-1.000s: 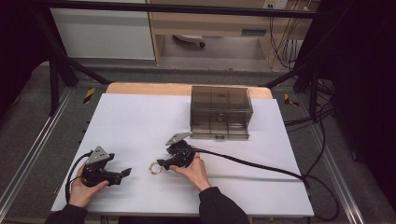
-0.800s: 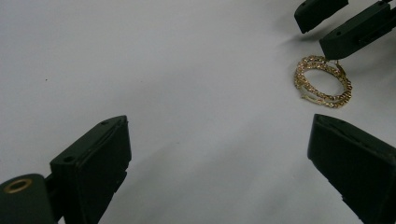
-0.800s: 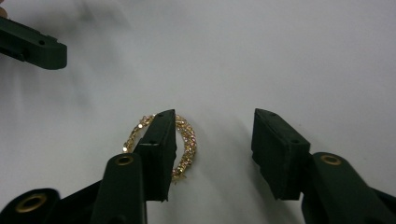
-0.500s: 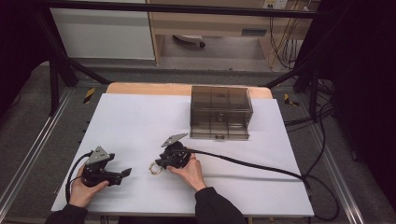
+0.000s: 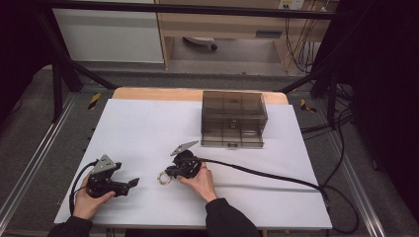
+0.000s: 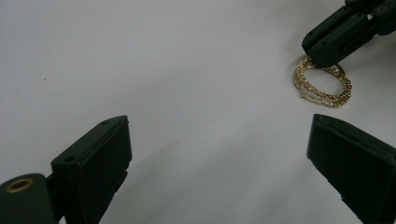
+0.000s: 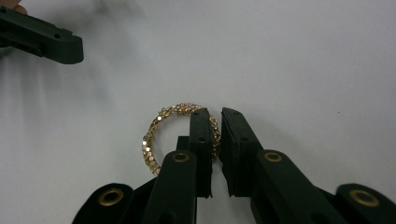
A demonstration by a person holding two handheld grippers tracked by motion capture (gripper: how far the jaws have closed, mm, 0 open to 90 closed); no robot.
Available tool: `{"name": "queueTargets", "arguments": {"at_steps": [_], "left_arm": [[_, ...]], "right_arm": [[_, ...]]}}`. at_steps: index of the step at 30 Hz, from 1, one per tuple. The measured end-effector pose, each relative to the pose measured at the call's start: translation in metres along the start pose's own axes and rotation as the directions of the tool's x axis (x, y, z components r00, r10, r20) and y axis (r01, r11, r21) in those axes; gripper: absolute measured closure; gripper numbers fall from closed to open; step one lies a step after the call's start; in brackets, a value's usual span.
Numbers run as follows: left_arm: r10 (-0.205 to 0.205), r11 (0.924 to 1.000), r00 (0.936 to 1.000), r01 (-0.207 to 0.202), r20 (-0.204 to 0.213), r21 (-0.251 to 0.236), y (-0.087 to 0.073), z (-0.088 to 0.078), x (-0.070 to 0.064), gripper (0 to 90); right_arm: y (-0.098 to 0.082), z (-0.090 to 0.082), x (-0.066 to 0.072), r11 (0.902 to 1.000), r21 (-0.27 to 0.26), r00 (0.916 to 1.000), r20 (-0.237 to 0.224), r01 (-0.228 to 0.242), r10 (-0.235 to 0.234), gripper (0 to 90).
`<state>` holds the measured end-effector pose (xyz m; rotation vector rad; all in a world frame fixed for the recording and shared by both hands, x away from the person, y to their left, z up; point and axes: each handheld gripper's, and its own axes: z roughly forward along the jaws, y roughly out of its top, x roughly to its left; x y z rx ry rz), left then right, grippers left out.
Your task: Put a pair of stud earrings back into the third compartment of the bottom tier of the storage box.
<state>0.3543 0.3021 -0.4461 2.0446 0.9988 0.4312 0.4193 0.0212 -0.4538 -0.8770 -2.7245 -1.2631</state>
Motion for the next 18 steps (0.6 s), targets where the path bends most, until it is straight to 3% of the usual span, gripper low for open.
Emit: {"name": "queueTargets", "arguments": {"at_steps": [18], "left_arm": [[-0.001,1.0,1.0,0.001,-0.002,0.0,0.0,0.0,0.0,6.4]], "right_arm": [[0.006,-0.012,0.003,1.0,-0.01,1.0,0.002,-0.001,0.001,87.2]]}}
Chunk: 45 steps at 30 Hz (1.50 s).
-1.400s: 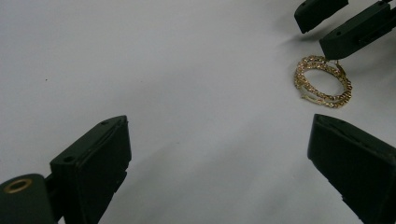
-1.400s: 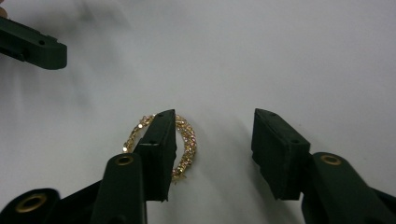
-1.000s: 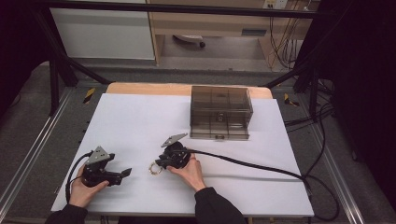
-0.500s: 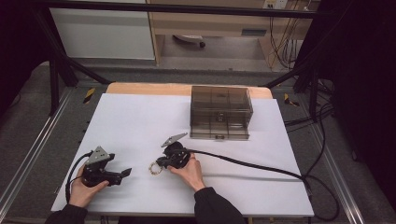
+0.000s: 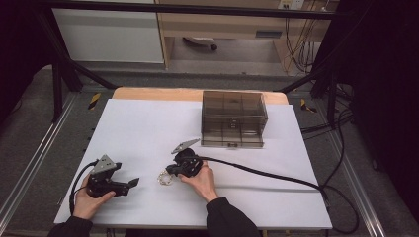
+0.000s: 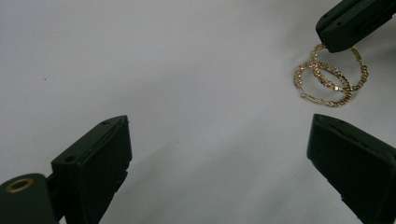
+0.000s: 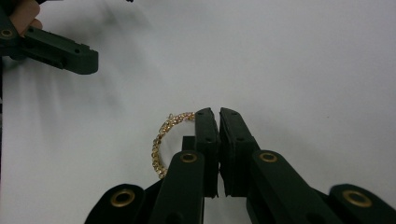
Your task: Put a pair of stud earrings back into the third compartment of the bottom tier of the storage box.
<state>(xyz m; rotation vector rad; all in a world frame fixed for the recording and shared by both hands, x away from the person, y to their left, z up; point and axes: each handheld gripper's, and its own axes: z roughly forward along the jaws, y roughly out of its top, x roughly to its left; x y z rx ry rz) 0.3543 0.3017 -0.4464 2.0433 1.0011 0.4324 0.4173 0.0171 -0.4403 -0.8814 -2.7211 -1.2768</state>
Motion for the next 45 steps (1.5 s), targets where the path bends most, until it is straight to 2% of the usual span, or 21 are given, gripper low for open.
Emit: {"name": "queueTargets", "arguments": {"at_steps": [21,34,45], "left_arm": [[0.004,1.0,1.0,-0.004,-0.003,0.005,0.0,0.0,0.0,6.5],[0.004,1.0,1.0,-0.004,-0.004,0.005,0.0,0.0,0.0,6.5],[0.004,1.0,1.0,-0.004,-0.006,0.005,0.0,0.0,0.0,6.5]], "right_arm": [[0.008,-0.026,0.002,0.999,-0.003,0.9967,0.068,0.045,-0.045,87.1],[0.005,-0.049,-0.008,0.9991,-0.033,0.9945,0.103,0.026,-0.022,87.1],[-0.006,-0.075,-0.024,0.9984,-0.057,0.989,0.147,-0.009,0.017,87.1]]}}
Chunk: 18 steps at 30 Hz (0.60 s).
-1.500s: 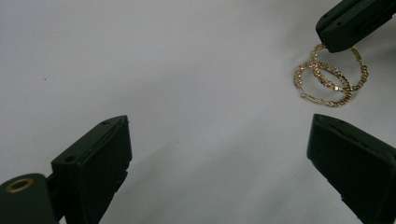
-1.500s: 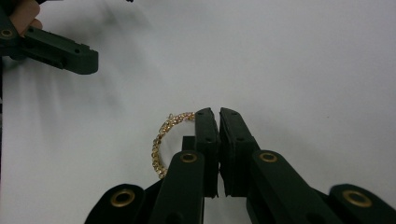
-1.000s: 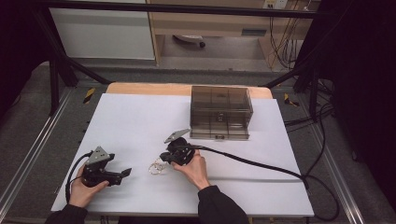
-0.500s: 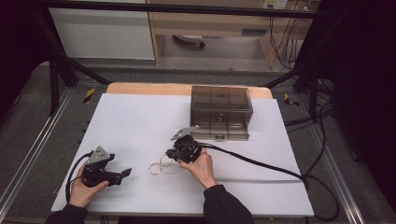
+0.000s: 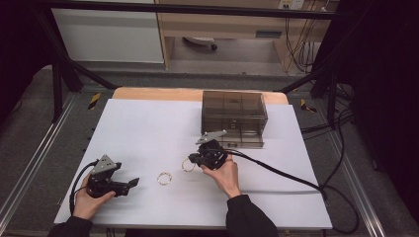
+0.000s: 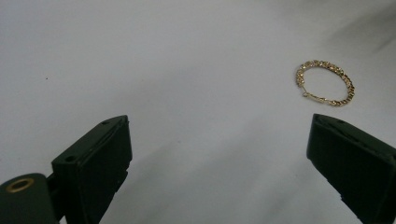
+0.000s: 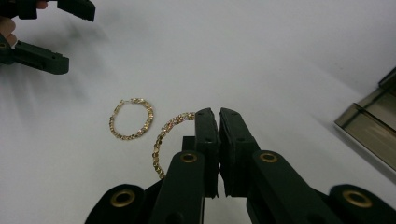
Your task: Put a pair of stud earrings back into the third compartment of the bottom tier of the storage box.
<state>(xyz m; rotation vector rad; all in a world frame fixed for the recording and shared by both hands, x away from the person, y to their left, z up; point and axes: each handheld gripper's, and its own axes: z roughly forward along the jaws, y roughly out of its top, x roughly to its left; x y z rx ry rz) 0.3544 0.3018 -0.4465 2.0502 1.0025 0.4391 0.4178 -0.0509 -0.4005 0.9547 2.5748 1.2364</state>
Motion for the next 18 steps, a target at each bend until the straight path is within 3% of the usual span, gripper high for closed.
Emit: {"name": "queueTargets", "arguments": {"at_steps": [18], "left_arm": [[0.001,1.0,1.0,-0.001,0.0,0.001,0.0,0.001,0.0,6.5]], "right_arm": [[-0.018,-0.043,-0.036,0.9972,-0.039,0.994,0.087,-0.063,0.066,87.2]]}}
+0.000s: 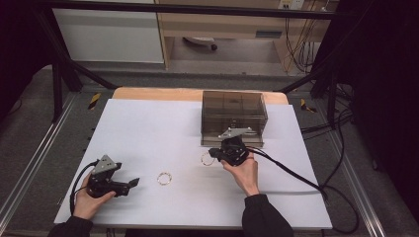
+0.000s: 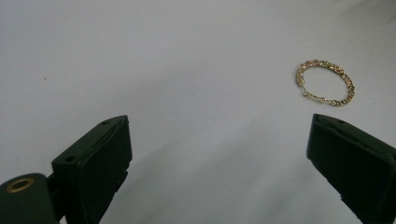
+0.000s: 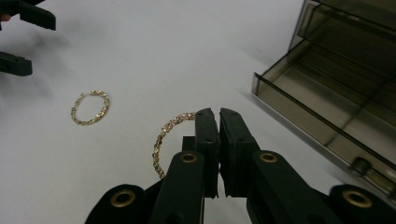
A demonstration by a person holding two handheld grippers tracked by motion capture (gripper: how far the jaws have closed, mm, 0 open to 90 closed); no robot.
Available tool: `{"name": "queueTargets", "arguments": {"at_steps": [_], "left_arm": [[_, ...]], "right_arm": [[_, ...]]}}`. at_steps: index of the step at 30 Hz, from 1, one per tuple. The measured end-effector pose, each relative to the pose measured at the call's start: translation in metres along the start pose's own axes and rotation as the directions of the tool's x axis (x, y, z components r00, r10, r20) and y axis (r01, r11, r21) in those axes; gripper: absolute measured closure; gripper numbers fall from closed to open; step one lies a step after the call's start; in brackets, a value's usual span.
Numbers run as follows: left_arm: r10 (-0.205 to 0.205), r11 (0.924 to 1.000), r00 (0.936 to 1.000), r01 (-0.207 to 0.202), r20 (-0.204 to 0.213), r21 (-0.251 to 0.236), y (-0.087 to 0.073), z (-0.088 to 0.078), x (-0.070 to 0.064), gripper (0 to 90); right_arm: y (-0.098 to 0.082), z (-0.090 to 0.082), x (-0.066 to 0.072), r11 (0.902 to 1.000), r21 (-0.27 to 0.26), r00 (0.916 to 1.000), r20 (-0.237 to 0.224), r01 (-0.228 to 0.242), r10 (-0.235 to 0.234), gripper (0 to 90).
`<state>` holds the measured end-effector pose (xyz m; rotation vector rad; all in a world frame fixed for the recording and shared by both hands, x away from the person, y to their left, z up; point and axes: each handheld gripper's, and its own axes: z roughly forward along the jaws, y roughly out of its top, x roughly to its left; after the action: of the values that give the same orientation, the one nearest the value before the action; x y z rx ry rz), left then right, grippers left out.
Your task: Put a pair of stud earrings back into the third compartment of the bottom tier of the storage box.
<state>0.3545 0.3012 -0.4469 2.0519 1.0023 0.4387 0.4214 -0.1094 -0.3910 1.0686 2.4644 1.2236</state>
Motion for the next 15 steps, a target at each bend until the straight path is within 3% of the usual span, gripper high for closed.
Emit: {"name": "queueTargets", "arguments": {"at_steps": [15], "left_arm": [[-0.002,1.0,1.0,0.002,0.0,0.001,0.0,0.001,0.0,6.5]], "right_arm": [[-0.013,-0.031,-0.037,0.9972,-0.03,0.9932,0.092,-0.068,0.071,87.2]]}}
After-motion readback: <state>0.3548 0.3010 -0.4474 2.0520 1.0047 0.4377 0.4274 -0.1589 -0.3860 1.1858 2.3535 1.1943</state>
